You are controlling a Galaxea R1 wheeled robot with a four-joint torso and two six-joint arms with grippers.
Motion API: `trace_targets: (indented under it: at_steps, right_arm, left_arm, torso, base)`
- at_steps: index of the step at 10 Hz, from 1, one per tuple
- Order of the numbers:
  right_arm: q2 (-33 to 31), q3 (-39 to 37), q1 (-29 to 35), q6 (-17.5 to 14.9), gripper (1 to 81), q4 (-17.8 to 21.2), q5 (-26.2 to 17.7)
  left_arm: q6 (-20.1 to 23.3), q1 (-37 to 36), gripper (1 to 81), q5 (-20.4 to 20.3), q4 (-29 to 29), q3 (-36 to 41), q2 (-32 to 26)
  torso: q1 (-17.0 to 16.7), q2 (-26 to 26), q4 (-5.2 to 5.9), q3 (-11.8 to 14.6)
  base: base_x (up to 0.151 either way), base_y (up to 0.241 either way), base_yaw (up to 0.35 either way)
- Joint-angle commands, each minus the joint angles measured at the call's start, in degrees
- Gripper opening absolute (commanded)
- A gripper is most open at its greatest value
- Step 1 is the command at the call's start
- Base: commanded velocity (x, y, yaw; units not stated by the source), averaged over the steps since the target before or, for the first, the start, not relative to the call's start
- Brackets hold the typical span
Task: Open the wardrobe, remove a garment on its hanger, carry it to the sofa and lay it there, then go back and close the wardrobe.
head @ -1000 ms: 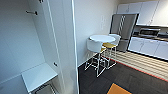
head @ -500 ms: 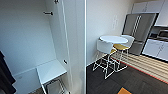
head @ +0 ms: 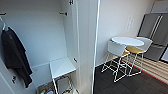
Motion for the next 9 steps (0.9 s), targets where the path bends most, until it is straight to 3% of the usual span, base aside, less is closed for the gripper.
trace_targets:
  at_steps: [1,9]
  right_arm:
    - [0.33,0.06,1.59,-0.15,81.1,0.35,-3.13]
    - [0.50,-0.20,1.33,-0.15,81.1,0.35,-3.21]
  left_arm:
    - [0.43,-2.57,81.1,2.63,0.67,0.11,0.22]
    - [0.43,-2.57,81.1,2.80,0.67,0.11,0.66]
  torso:
    - [0.05,0.00,0.00,0.00]
    - [0.05,0.00,0.02,0.00]
  base:
    - [0.000,0.000,0.303]
    - [0.000,0.000,0.305]
